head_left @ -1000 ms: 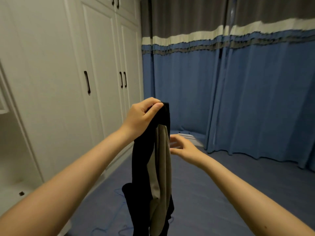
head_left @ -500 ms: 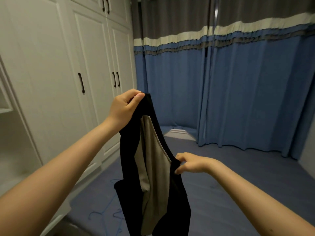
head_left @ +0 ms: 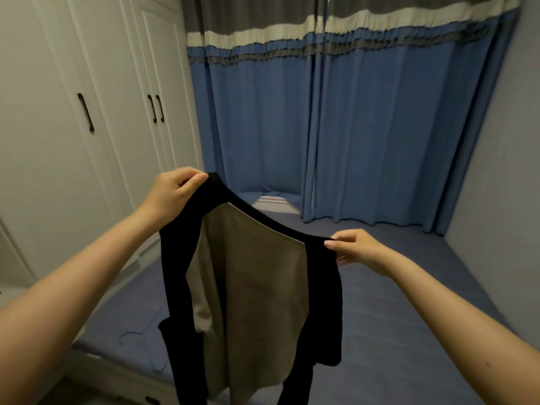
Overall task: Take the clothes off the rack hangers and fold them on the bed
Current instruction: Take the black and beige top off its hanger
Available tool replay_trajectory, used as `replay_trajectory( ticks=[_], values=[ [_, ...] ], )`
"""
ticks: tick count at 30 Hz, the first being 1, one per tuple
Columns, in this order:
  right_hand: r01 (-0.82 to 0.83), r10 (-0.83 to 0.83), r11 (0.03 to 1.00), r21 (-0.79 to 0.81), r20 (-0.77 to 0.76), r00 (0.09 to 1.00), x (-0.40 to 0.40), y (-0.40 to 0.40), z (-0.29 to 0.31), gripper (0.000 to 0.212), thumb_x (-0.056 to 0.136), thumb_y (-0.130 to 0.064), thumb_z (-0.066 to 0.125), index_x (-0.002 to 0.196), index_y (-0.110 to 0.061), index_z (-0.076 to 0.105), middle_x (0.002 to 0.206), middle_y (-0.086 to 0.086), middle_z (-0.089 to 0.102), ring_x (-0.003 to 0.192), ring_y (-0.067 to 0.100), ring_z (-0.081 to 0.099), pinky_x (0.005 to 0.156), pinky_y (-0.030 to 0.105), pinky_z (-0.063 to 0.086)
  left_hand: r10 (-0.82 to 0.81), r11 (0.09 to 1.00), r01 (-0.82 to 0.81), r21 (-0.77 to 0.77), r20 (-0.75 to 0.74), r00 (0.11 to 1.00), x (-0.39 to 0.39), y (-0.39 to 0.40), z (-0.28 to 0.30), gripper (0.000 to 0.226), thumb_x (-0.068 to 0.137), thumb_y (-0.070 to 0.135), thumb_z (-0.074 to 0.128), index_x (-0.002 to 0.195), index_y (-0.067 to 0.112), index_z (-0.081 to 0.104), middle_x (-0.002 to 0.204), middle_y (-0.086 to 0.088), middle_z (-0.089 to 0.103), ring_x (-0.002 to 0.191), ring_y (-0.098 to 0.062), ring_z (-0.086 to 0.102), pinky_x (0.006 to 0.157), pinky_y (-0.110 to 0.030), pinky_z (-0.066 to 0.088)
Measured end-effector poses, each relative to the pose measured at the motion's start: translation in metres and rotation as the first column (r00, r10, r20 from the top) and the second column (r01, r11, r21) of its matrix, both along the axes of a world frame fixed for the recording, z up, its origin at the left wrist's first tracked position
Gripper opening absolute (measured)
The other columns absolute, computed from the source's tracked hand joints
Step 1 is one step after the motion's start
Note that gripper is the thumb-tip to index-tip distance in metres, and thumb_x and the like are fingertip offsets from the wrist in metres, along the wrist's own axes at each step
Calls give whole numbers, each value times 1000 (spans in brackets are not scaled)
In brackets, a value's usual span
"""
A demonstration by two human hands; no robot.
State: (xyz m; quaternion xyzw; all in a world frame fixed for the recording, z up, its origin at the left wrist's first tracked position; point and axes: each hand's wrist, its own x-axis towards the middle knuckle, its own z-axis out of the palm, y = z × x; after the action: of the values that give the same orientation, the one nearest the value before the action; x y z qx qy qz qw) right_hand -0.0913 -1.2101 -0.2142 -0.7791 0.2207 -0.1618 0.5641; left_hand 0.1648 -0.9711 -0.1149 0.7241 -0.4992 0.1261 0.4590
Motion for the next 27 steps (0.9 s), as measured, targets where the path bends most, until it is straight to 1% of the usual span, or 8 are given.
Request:
replay_trajectory(
  ticks=[4, 10, 13, 17, 19, 22, 24, 27],
  values=[
    [133, -135, 987, -88, -20, 991, -14, -17, 9, 8, 84, -15, 68, 86, -7, 70, 82, 8, 70, 72, 14, 67, 62, 21, 55, -47, 994, 55, 96, -77, 996, 8, -17, -11, 18, 94, 21, 53, 97, 14, 69, 83, 11, 64, 76, 4, 60, 70, -16, 43],
    [180, -196, 972, -148, -98, 976, -26, -45, 24, 15, 77, -7, 74, 90, -13, 68, 85, 3, 63, 81, 11, 62, 60, 19, 51, -137, 942, 183, 282, -174, 975, 34, -47, -24, 15, 89, 25, 61, 78, 28, 69, 68, 22, 68, 69, 10, 61, 66, -9, 44],
    [162, -194, 972, -168, -198, 961, -24, -63, 30, 15, 78, -7, 74, 89, -16, 67, 84, 2, 61, 80, 9, 60, 62, 19, 50, -189, 871, 272, 408, -233, 954, 54, -61, -28, 5, 79, 31, 70, 78, 27, 72, 77, 10, 71, 73, -1, 64, 65, -11, 48],
    [126, -167, 980, -152, -298, 940, -9, -83, 36, 18, 78, 0, 71, 90, -13, 65, 77, 0, 56, 69, 7, 56, 58, 17, 48, -235, 744, 368, 558, -297, 926, 81, -79, -34, 63, 38, 75, 70, 81, 29, 74, 81, 10, 73, 77, -3, 67, 68, -14, 49],
    [103, -148, 984, -148, -334, 931, -3, -91, 39, 19, 78, 1, 70, 91, -13, 65, 76, 1, 55, 68, 8, 55, 59, 18, 48, -273, 707, 420, 569, -329, 904, 93, -87, -38, 74, 29, 83, 66, 80, 30, 74, 80, 10, 72, 76, -4, 68, 69, -18, 50],
    [76, -106, 992, -96, -370, 923, 5, -104, 41, 21, 76, 0, 73, 90, -14, 66, 74, 3, 55, 66, 8, 56, 59, 20, 46, -323, 674, 519, 526, -421, 847, 109, -100, -42, 61, 37, 73, 74, 79, 29, 73, 81, 6, 73, 79, -10, 70, 66, -18, 52],
    [63, -72, 997, -37, -372, 925, 9, -111, 44, 26, 65, -7, 80, 86, -16, 67, 73, 3, 54, 63, 7, 55, 55, 17, 44, -352, 640, 580, 505, -478, 805, 117, -107, -42, 50, 43, 64, 78, 78, 28, 73, 82, 4, 72, 82, -14, 70, 67, -19, 53],
    [-5, 35, 996, 89, -345, 938, 14, -123, 47, 48, 38, -24, 92, 80, -18, 69, 70, 2, 60, 63, 8, 58, 52, 15, 45, -382, 575, 661, 483, -555, 739, 132, -121, -46, 61, 33, 67, 83, 77, 26, 71, 84, 2, 71, 80, -14, 69, 69, -24, 54]
  ],
)
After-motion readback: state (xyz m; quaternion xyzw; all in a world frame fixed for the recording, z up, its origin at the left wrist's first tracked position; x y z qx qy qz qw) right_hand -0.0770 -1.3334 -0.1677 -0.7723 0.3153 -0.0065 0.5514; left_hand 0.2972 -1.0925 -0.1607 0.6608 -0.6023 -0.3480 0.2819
